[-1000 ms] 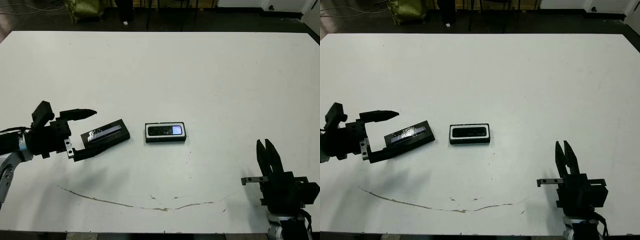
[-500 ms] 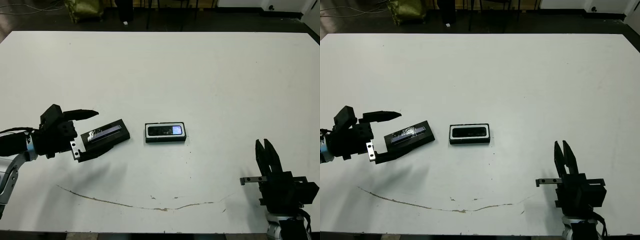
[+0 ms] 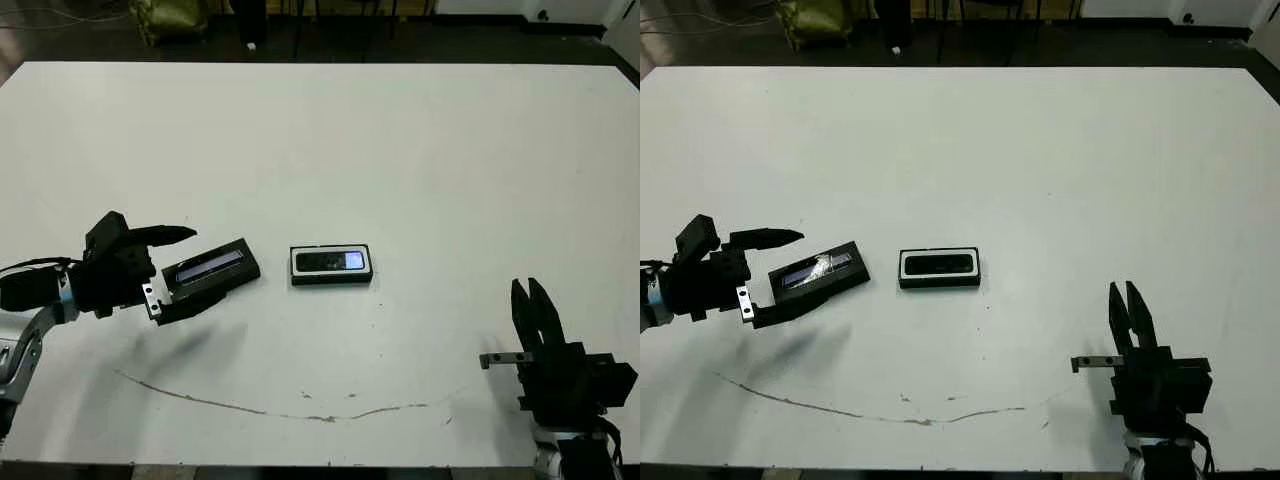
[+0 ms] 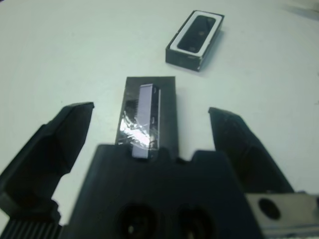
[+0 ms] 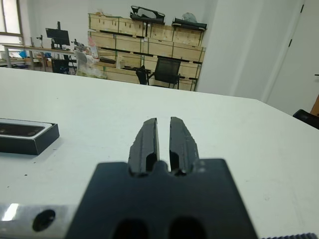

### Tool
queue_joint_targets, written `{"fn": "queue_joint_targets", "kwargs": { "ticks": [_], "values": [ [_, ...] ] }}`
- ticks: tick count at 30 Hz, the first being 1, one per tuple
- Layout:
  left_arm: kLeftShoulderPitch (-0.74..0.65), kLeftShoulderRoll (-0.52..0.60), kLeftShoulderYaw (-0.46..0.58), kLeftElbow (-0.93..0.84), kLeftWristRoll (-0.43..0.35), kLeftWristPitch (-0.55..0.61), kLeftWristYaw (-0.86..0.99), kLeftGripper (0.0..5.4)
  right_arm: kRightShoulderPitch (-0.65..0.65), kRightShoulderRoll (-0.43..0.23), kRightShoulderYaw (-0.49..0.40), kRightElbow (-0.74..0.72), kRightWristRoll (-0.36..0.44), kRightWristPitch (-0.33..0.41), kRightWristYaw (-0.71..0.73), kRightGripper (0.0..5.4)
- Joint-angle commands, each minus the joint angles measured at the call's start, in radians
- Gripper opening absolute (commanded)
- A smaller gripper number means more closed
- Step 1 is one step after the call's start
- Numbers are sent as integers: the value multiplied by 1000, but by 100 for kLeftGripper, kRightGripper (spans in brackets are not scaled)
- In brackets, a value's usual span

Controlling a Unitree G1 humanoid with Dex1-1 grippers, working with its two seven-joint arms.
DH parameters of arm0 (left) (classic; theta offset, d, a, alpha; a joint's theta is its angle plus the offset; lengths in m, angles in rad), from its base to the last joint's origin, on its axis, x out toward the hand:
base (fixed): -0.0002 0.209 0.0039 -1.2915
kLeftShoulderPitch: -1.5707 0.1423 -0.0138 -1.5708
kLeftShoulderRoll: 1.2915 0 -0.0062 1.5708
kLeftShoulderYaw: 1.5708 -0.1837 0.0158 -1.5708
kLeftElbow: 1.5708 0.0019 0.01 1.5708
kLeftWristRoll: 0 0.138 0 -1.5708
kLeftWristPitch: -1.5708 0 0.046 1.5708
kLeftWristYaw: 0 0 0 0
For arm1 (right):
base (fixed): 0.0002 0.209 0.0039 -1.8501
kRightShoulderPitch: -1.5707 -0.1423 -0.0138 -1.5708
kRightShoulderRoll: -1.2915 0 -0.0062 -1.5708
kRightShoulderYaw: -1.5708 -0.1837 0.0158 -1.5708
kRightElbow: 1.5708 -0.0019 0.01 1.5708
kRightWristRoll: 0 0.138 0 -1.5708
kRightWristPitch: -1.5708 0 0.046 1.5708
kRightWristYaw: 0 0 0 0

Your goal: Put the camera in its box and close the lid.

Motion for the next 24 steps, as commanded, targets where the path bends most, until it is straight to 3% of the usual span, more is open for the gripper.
{"fn": "queue_joint_targets", "kwargs": {
  "ticks": [1,9,16,24],
  "values": [
    [-9,-8,-20,53,37,-29,-4,539,16,-5,-1,19,12,4,3,0],
    [-27,-23,-36,114,67,-68,0,539,1,-8,-8,81,18,-71,12,0],
    [-35,-35,-42,150,90,-109,-4,539,12,-3,0,57,35,-42,10,0],
    [-42,-39,-55,187,110,-116,-4,539,6,-6,-5,84,49,-70,19,0]
  ]
}}
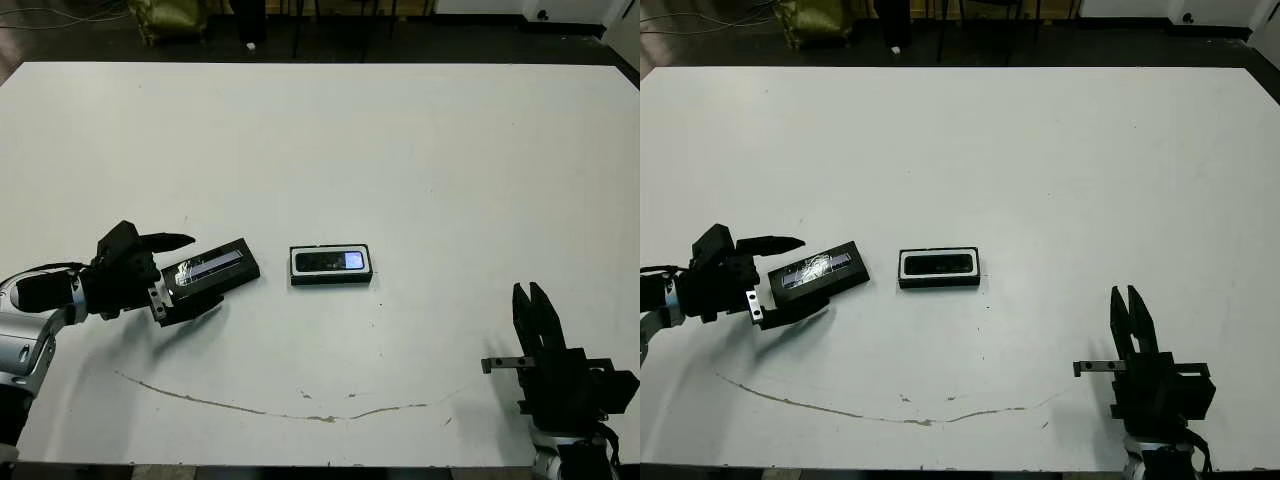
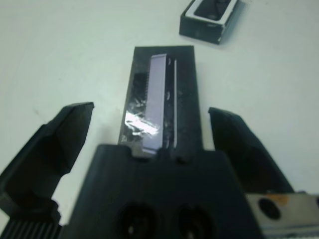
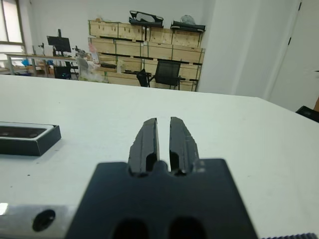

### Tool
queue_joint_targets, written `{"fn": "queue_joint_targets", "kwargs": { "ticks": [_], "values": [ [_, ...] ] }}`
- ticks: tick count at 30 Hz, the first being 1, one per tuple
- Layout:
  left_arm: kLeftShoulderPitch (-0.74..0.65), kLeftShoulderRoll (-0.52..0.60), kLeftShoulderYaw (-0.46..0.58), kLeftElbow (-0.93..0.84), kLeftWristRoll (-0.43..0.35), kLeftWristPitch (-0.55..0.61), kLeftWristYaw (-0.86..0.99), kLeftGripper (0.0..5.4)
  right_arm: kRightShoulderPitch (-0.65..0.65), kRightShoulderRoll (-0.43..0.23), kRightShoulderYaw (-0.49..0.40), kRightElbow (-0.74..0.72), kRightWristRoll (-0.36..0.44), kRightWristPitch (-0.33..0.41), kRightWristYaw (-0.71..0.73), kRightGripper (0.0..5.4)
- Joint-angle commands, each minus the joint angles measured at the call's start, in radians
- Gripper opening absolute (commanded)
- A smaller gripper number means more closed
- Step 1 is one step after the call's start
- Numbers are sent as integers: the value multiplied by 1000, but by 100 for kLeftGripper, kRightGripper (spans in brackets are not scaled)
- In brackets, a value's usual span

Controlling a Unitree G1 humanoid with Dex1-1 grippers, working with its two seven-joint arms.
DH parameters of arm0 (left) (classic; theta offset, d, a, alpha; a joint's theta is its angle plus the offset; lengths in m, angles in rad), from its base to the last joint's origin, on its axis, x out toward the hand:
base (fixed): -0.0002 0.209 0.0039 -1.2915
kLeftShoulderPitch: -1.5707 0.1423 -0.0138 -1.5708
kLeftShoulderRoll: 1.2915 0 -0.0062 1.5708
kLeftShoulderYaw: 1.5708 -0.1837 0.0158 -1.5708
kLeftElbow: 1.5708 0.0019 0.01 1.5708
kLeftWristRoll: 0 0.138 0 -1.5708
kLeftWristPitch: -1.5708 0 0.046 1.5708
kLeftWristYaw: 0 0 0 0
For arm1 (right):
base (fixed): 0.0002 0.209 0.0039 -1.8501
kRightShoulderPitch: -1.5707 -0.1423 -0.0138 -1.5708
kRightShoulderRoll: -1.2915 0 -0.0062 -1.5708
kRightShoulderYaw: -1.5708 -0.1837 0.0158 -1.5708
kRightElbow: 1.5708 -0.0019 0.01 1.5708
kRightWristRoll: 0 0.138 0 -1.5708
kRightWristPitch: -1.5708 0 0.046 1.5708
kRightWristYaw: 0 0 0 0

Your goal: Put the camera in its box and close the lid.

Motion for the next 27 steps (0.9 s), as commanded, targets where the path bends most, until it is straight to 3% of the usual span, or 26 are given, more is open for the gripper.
{"fn": "queue_joint_targets", "kwargs": {
  "ticks": [1,22,27],
  "values": [
    [-1,-1,-16,22,25,-7,-5,539,7,-5,-6,29,0,-9,1,0],
    [-9,-1,-25,47,-5,77,-63,539,3,-3,-10,51,19,-23,10,0],
    [-14,-2,-23,52,-16,106,-84,455,11,4,-7,33,10,-12,-2,0]
  ]
}}
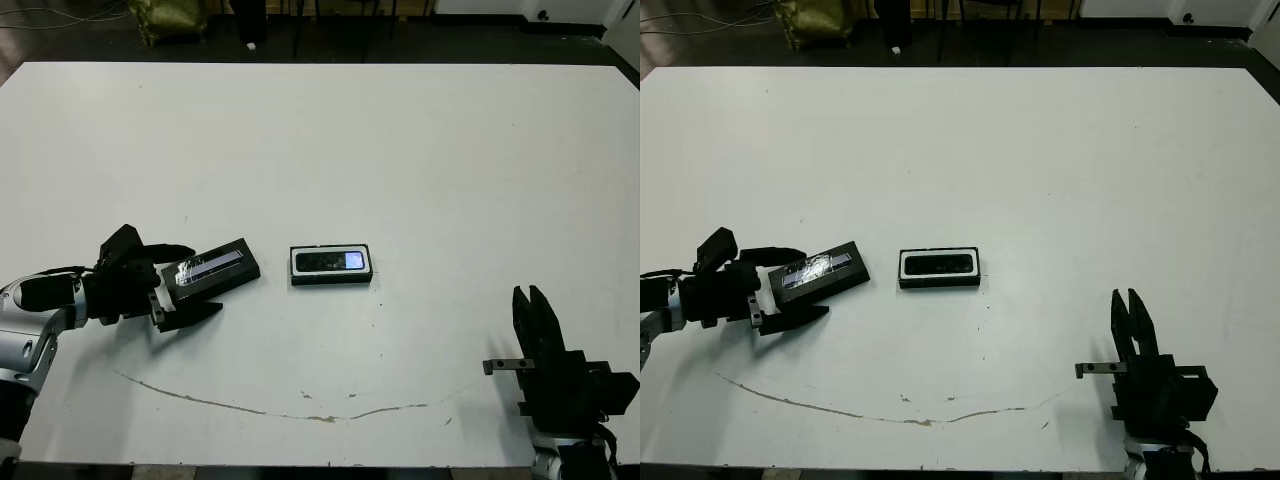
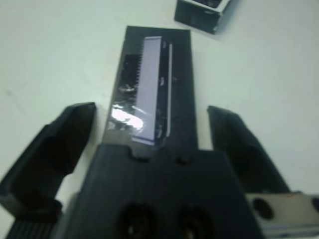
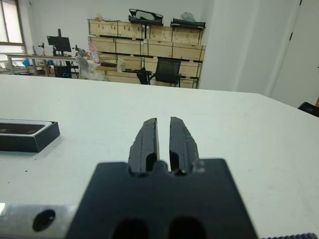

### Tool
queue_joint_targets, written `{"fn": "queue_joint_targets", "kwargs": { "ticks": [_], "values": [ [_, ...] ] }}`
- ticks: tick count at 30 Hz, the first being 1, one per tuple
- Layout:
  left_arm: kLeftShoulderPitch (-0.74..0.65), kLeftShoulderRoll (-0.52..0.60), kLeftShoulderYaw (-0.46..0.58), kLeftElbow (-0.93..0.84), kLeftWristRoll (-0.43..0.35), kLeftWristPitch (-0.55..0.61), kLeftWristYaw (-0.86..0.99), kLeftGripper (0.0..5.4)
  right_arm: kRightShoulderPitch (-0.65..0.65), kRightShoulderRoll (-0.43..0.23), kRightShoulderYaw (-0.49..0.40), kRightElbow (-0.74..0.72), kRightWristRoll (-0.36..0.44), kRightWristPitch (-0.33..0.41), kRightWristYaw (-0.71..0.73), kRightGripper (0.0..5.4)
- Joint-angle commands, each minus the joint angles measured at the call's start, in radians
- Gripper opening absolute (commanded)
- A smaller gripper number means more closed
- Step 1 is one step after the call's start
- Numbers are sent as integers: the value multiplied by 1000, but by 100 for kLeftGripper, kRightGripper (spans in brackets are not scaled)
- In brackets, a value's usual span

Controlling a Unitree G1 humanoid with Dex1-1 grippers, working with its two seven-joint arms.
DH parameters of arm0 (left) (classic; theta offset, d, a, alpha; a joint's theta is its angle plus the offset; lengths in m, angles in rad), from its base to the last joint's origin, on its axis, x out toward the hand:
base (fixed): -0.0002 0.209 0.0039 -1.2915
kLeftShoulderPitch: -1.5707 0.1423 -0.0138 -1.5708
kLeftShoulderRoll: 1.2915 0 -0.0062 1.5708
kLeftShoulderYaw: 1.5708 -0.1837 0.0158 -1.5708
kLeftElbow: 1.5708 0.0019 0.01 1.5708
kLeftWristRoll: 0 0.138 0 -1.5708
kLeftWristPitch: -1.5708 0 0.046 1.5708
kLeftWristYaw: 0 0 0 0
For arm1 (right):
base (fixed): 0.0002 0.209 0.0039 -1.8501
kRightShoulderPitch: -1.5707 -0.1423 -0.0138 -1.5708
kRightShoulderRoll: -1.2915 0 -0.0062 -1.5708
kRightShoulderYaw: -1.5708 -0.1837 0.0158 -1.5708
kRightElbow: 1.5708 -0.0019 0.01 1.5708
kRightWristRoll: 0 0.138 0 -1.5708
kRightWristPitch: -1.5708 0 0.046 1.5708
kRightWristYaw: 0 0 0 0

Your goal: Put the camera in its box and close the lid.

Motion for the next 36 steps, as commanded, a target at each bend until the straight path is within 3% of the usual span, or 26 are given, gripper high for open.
{"fn": "queue_joint_targets", "kwargs": {
  "ticks": [1,9,12,19,28,36],
  "values": [
    [8,1,-9,20,8,24,-11,429,16,4,-2,0,3,7,-8,0],
    [10,-13,3,32,-28,47,-22,256,14,-5,-3,12,20,7,6,0],
    [10,-10,1,29,-28,50,-18,255,18,-4,1,-7,27,31,6,0],
    [7,-2,18,-7,-60,116,-18,255,6,1,0,21,13,0,1,0],
    [-49,49,64,-177,-104,196,-20,255,10,-3,9,-1,-16,16,-7,0],
    [-226,35,-41,-280,-94,311,-41,255,20,-1,14,-55,-42,77,-26,0]
  ]
}}
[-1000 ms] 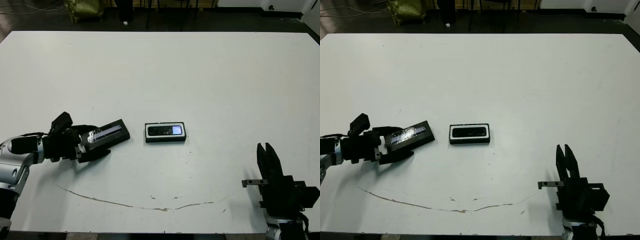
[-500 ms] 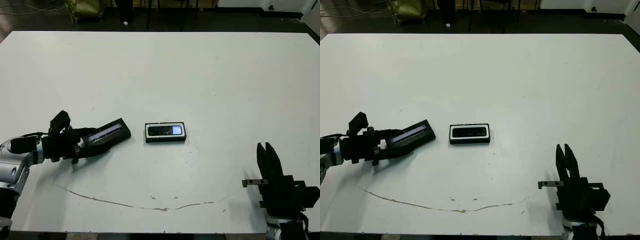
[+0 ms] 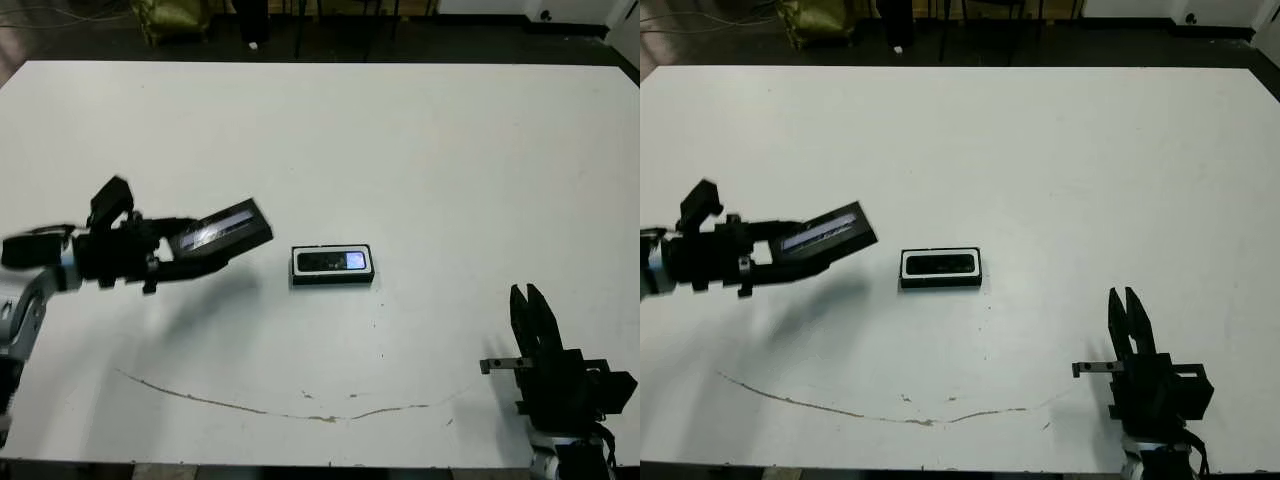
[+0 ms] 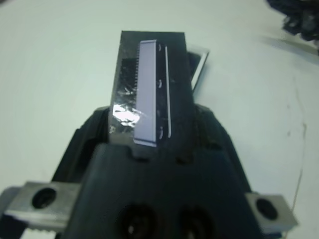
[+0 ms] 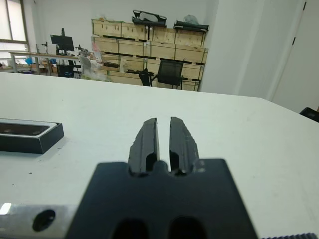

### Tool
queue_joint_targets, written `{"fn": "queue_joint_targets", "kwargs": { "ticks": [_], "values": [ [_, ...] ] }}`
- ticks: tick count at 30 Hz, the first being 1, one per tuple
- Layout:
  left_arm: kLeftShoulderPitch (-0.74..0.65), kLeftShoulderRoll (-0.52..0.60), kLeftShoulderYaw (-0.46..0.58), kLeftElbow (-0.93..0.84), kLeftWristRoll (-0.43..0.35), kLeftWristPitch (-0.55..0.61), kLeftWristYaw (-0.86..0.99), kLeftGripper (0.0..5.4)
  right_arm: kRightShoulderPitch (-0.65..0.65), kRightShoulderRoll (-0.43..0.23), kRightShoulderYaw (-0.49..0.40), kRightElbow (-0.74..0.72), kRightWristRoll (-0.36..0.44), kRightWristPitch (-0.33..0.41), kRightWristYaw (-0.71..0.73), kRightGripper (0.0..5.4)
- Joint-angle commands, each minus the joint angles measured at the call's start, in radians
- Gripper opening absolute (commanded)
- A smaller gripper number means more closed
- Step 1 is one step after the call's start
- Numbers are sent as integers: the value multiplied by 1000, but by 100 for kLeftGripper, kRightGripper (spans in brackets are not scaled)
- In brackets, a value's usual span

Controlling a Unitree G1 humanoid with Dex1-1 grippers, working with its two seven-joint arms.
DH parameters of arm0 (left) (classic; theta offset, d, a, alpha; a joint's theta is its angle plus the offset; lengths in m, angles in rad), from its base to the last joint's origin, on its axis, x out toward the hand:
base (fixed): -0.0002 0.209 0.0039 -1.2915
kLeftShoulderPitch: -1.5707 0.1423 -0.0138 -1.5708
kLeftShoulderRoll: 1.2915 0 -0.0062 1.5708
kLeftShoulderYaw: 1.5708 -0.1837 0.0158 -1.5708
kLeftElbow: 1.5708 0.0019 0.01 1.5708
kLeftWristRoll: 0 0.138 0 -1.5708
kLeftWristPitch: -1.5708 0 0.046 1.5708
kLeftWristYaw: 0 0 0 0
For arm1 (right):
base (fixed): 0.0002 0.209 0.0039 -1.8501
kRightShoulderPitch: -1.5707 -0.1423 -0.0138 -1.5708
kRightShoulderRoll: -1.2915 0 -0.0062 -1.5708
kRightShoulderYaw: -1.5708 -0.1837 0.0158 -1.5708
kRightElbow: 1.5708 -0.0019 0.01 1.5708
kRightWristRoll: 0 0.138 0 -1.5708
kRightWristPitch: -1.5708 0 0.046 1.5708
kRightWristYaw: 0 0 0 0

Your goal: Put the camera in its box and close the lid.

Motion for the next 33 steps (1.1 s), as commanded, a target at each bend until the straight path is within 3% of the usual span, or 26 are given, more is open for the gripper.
{"fn": "queue_joint_targets", "kwargs": {
  "ticks": [1,7,14,25,33],
  "values": [
    [-60,-9,-73,-24,27,51,-8,255,20,-3,3,-25,-21,50,-17,0],
    [-122,-48,-184,-39,89,57,8,255,23,-6,4,-39,-16,60,-14,0],
    [-146,-140,-246,106,143,-72,-8,255,32,-4,6,-64,-34,77,-26,0],
    [-114,-196,-229,235,196,-220,38,255,27,1,4,-45,-30,67,-31,0],
    [-111,-198,-222,255,206,-254,32,255,12,-1,2,8,-16,7,-22,0]
  ]
}}
